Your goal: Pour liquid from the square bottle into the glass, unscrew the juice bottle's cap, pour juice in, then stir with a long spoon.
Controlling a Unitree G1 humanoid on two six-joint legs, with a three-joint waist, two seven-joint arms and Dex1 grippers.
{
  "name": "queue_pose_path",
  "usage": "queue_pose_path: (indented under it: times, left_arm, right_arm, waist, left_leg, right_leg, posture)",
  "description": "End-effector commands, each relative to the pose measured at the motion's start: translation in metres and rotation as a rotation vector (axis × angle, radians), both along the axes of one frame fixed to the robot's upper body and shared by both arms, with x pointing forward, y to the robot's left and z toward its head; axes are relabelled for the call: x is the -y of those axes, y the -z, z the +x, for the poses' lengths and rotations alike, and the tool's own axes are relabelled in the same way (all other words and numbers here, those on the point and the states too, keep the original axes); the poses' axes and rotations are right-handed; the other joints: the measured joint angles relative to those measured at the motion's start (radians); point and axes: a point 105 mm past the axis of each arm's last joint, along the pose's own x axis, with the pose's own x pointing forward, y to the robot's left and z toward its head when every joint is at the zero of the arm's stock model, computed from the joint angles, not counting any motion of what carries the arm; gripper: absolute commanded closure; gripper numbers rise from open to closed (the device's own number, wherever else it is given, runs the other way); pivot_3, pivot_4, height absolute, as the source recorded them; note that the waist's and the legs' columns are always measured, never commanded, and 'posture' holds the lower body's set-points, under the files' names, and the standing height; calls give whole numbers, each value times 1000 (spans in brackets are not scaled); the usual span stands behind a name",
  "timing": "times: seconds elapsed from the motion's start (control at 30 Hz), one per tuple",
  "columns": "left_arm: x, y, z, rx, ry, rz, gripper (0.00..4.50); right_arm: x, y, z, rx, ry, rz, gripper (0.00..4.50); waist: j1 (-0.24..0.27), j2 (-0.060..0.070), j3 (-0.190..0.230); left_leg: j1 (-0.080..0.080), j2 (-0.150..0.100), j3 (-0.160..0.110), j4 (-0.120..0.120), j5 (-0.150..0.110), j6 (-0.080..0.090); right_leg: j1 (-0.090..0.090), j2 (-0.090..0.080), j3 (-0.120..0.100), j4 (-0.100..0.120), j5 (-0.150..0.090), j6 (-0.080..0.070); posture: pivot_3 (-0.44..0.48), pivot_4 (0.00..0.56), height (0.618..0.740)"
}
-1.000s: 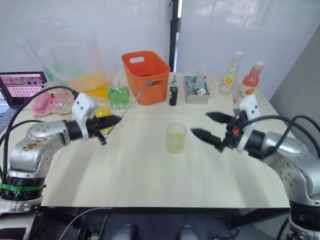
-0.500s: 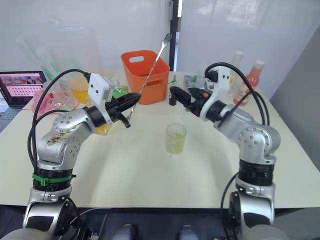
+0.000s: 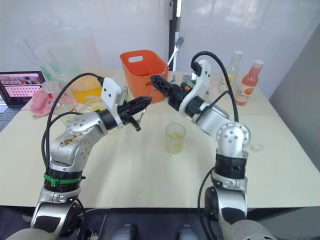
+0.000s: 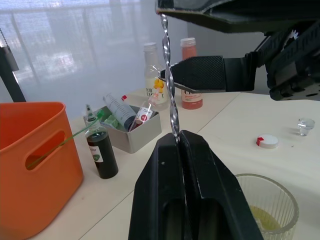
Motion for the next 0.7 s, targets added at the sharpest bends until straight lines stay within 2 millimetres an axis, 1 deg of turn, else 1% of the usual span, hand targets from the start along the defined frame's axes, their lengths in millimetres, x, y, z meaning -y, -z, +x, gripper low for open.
queue_pose_path:
  times: [0.03,0.13,0.17,0.23,0.33,0.57,0.6,0.7]
  left_arm:
    - [9,-11,-12,41,58,-9,4472]
    - [9,-5,-15,30,73,12,4472]
    - [9,-4,-15,28,73,13,4494]
    - [9,-5,-14,27,70,10,4500]
    - [8,-7,-13,19,66,-10,4500]
    - [7,-4,-13,22,60,15,4500]
    - [6,-3,-14,20,61,14,4500]
    - [3,-1,-15,14,53,14,4500]
  right_arm:
    - [6,-20,-2,57,16,64,0]
    - [6,-21,-1,57,14,77,0]
    - [6,-21,-1,57,14,81,255]
    - [7,-22,0,55,15,90,802]
    - [8,-20,0,49,18,94,1783]
    - [9,-14,-2,36,18,84,4242]
    - [10,-13,-2,39,22,75,4459]
    - [11,-12,-2,44,26,55,4459]
  waist:
    - [0,0,0]
    - [-1,0,0]
    - [-1,0,0]
    - [-2,0,0]
    - [-2,0,0]
    - [-2,0,0]
    - [-2,0,0]
    - [-3,0,0]
  left_leg:
    - [0,0,0,0,0,0]
    - [0,0,0,-1,0,0]
    - [0,0,0,-1,0,0]
    - [0,0,0,-1,0,0]
    - [0,0,0,-1,0,0]
    - [0,0,0,-1,0,0]
    - [0,0,0,-1,0,0]
    - [0,0,0,-2,0,0]
  right_leg:
    - [0,0,0,0,0,0]
    - [0,0,0,0,0,0]
    - [0,0,0,0,0,0]
    - [0,0,0,0,0,0]
    - [0,0,0,0,0,0]
    - [0,0,0,0,0,0]
    - [0,0,0,-1,0,0]
    - [0,0,0,-1,0,0]
  posture:
    - [0,150,738]
    - [0,150,738]
    - [0,150,738]
    - [0,150,738]
    - [0,150,738]
    - [0,150,738]
    - [0,150,738]
    - [0,150,738]
